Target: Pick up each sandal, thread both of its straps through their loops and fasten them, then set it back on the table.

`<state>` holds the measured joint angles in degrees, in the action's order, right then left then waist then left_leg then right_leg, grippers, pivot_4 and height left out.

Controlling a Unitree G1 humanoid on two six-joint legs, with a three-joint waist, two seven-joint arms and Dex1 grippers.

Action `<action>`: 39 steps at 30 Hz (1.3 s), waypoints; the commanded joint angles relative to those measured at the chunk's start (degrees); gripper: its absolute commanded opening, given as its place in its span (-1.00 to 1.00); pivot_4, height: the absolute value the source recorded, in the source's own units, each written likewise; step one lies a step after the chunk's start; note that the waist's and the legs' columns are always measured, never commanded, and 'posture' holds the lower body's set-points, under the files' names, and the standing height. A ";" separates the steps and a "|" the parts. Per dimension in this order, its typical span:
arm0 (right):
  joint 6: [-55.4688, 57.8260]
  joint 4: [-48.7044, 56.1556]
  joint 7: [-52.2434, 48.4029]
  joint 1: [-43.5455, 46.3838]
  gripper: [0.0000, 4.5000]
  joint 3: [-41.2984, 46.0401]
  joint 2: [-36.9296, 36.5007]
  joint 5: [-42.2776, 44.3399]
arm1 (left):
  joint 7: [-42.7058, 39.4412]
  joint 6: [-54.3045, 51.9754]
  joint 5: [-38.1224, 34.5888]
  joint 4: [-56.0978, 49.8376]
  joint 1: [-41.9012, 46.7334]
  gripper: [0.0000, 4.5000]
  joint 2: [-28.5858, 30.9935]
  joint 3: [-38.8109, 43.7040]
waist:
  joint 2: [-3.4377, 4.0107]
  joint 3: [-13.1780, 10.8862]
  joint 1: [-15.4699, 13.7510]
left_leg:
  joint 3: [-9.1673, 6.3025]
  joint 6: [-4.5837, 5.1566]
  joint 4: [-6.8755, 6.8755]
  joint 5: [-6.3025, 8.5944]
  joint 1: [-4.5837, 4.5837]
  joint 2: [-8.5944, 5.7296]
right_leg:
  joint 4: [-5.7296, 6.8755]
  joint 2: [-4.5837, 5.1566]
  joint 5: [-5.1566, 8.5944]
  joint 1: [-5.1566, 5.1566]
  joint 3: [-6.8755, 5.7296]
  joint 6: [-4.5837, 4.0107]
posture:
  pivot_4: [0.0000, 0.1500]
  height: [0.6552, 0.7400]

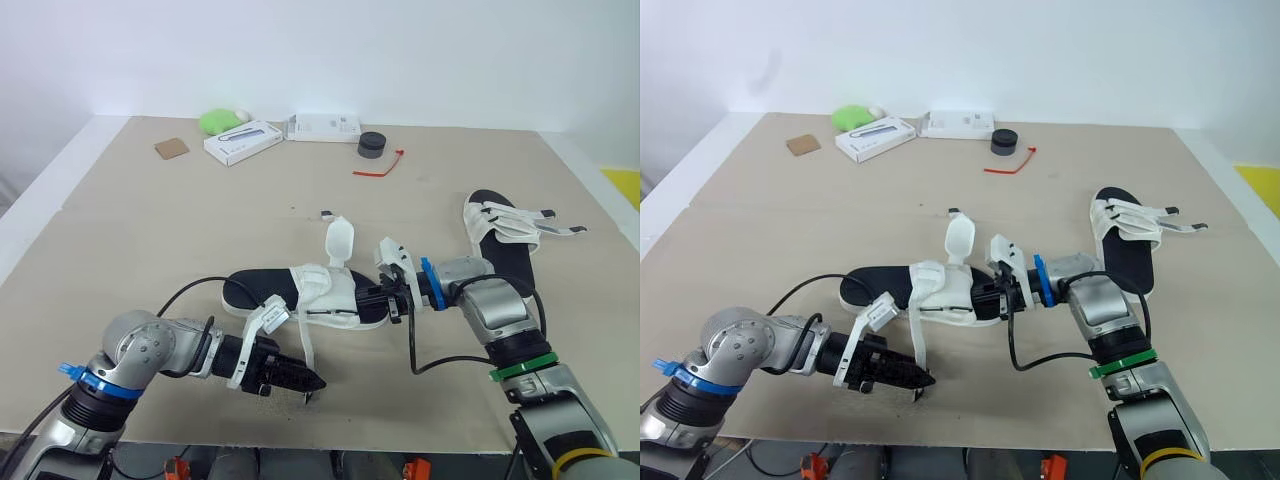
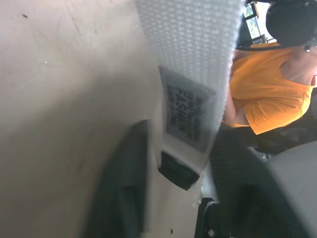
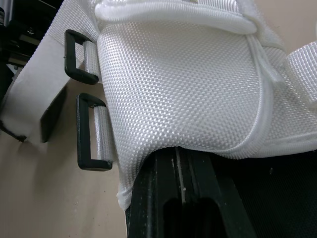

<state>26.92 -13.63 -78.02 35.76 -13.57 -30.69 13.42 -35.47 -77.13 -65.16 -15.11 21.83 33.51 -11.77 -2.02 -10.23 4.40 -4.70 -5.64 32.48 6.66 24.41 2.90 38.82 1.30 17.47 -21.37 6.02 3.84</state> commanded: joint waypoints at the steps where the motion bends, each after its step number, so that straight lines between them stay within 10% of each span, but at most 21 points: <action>1: 1.15 -2.11 1.07 -1.18 -1.00 -1.78 -0.90 -1.80 | -0.80 -0.67 0.75 0.06 -0.02 -0.96 -0.11 1.07 | 0.00 0.00 0.00 | 0.00 0.00 0.00 0.00 0.00 0.00 | 0.00 0.00 0.00 0.00 0.00 0.01 | 1.00 1.00; 10: 1.12 -2.37 0.96 -1.04 -1.00 -1.94 -0.80 -1.84 | -8.93 3.68 4.29 -2.39 0.99 -0.96 3.84 1.66 | -0.01 -0.01 0.03 | 0.00 0.00 0.00 0.00 0.00 0.00 | 0.00 0.00 0.00 -0.03 0.01 0.00 | 1.00 1.00; 23: 0.73 -3.40 0.65 -0.13 -1.00 -2.39 -0.03 -2.06 | -41.78 15.34 7.77 2.74 16.15 -0.96 14.20 3.26 | -0.06 -0.06 0.23 | 0.04 -0.05 0.00 0.03 0.10 0.02 | -0.11 0.01 -0.02 -0.11 -0.01 -0.01 | 1.00 1.00; 31: 0.89 -2.82 1.12 -0.65 -1.00 -2.39 0.67 -1.94 | -54.73 30.25 29.91 33.73 32.52 -0.96 6.39 -10.57 | -0.09 -0.04 0.37 | 0.11 -0.01 0.03 0.02 0.29 0.04 | -0.10 -0.03 -0.11 -0.36 0.01 0.02 | 1.00 1.00; 39: 1.10 -2.01 1.83 -1.39 -1.00 -2.10 0.87 -1.77 | -57.03 32.36 32.48 45.08 38.95 -0.96 -0.71 -13.37 | -0.08 -0.05 0.66 | 0.00 0.05 0.01 0.00 0.61 0.17 | 0.00 -0.27 -0.26 -0.67 0.03 0.24 | 1.00 1.00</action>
<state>26.88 -13.63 -78.48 36.23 -13.53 -29.75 13.73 -91.78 -45.66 -32.87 29.16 59.64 32.82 -24.94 -2.10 -10.27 5.05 -4.70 -5.58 32.49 6.66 25.02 3.08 38.83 1.03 17.21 -22.03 6.06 4.08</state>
